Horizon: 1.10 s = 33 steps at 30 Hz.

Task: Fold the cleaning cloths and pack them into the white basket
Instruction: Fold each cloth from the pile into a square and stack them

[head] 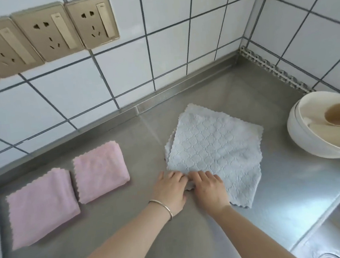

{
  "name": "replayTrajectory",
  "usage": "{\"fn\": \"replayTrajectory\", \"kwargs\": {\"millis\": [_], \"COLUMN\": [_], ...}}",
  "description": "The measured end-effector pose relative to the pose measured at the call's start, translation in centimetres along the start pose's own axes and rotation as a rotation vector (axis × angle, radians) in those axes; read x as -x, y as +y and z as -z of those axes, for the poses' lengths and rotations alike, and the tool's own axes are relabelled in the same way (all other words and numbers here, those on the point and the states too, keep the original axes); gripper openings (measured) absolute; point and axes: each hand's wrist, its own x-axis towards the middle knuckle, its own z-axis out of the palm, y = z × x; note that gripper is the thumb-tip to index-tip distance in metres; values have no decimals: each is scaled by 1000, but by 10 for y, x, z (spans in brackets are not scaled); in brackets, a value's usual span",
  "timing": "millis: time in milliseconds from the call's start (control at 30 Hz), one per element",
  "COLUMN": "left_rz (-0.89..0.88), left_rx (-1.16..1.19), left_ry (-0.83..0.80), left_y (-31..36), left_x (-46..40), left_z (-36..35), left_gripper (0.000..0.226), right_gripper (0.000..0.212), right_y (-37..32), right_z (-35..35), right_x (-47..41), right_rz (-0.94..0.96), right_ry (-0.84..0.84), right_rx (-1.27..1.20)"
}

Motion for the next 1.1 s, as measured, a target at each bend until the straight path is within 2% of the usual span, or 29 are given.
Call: {"fn": "replayTrajectory", "kwargs": {"millis": [100, 233, 433, 533, 600, 700, 767, 833, 967, 1100], "left_rz": [24, 52, 67, 72, 103, 217, 270, 278, 330, 459], "left_rx": [-20, -58, -5, 34, 155, 360, 494, 622, 632, 650], "left_ry": [1, 83, 112, 260, 381, 450, 555, 682, 883, 1030], "left_y": [3, 2, 2, 7, 4, -15, -33, -51, -90, -136], "left_x": [-12, -28, -42, -38, -35, -34, -18, 3, 56, 110], "left_z": [-1, -1, 11, 36, 61, 91, 114, 134, 177, 205], "left_gripper": [37, 30, 36, 38, 19, 29, 26, 21, 18, 20], "right_gripper": [18, 21, 29, 23, 9, 16, 13, 23, 20, 22], "right_y": [6, 19, 15, 18, 27, 51, 57, 56, 27, -29], "right_z": [4, 3, 10, 26, 45, 82, 115, 147, 197, 208], "right_x": [-4, -7, -10, -25, -35, -50, -64, -79, -115, -143], "right_rz": [-43, -70, -95, -131, -170, -154, -133, -137, -76, 5], "right_ry": [30, 18, -70, -18, -1, -64, -120, -147, -9, 55], "right_rx": [-83, -132, -132, -101, -96, -49, -10, -39, -141, -226]}}
